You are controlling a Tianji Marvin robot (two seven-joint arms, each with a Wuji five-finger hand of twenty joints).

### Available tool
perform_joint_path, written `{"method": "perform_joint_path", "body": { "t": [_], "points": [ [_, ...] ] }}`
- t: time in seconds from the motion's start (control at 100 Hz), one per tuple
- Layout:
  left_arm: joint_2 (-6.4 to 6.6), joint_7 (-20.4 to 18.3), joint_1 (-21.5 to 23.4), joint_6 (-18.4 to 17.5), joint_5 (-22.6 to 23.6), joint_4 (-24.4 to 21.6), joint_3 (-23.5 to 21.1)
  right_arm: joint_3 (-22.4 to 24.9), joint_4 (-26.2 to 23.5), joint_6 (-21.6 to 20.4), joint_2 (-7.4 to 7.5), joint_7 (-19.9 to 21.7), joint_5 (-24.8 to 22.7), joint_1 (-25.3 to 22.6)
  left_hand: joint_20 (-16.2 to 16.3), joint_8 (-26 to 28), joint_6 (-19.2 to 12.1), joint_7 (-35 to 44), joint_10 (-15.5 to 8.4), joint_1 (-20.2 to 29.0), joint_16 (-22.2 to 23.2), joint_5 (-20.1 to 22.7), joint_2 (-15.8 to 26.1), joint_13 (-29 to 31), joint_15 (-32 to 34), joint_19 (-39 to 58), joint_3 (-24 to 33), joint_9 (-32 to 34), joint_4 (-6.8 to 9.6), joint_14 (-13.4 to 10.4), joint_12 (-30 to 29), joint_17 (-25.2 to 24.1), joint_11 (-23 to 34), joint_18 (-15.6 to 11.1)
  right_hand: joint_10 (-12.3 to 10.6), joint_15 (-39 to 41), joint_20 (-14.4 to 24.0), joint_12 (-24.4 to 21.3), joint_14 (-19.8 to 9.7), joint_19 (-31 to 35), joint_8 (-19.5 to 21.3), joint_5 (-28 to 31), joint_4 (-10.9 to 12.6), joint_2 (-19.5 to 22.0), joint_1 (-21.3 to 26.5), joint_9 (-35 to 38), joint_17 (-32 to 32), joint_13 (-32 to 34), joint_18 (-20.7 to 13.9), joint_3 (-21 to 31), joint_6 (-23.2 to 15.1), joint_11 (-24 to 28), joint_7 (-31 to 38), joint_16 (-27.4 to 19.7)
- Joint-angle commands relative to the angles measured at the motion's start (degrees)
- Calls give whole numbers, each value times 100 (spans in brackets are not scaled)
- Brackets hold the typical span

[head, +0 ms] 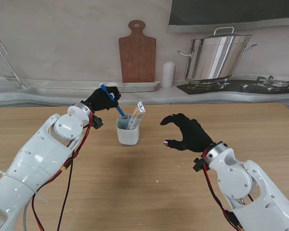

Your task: Organize toothpaste and toothbrush

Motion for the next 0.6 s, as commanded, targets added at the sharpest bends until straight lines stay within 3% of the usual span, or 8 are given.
{"method": "perform_joint_path", "body": {
  "t": [0.0,0.11,0.25,0.36,0.51,0.59],
  "points": [
    [-66,-123,-25,-50,-10,-7,35,2,6,0,-5,91,-41,-55,-11,-4,-79,458,205,156,26,94,233,87,31,497,501,150,295,-522,96,132,239,-192,30,16,-29,-51,75,7,-21,-38,209,137,-258,-118,-8,-89,-23,-106,-37,-25,8,-108],
    [-80,-150,-70,-72,-32,106,111,28,-41,-7,-9,76,-34,-88,2,-20,-123,427,193,159,35,27,257,86,-13,473,449,114,235,-493,99,55,214,-134,16,9,-42,-56,72,11,-30,-76,214,157,-261,-152,-17,-124,-24,-114,-35,-31,-9,-118],
    [-95,-189,-126,-85,-50,283,185,52,-182,-98,2,100,-74,-117,8,-26,-82,457,197,162,61,97,219,87,-32,487,502,149,279,-487,106,86,228,-192,44,-56,-100,-72,83,-69,-57,-369,241,234,-284,-373,-196,-379,-70,-154,-121,-66,-58,-151],
    [-118,-210,-177,-100,-95,439,249,20,-317,-173,20,129,-215,-137,4,-49,-61,464,198,161,71,130,187,88,-36,505,529,160,279,-487,104,82,230,-225,75,-43,-214,-277,86,-141,-197,-517,341,327,-297,-366,-441,-695,-124,-238,-151,-485,-209,-180],
    [-162,-220,-260,-166,-168,672,346,-103,-533,-126,71,267,-561,-198,2,-105,-112,435,205,165,83,78,198,86,-54,512,454,125,185,-472,103,28,197,-210,170,-40,-307,-439,92,-175,-409,-529,364,385,-356,-360,-573,-940,-115,-322,-85,-911,-542,-210],
    [-190,-211,-297,-196,-213,784,389,-190,-638,-37,88,318,-694,-256,13,-203,-146,395,219,192,94,43,185,82,-107,513,352,86,40,-420,102,-42,146,-212,199,-22,-351,-504,95,-210,-459,-529,378,406,-357,-356,-676,-1067,-119,-329,-36,-1089,-609,-212]
  ]
}}
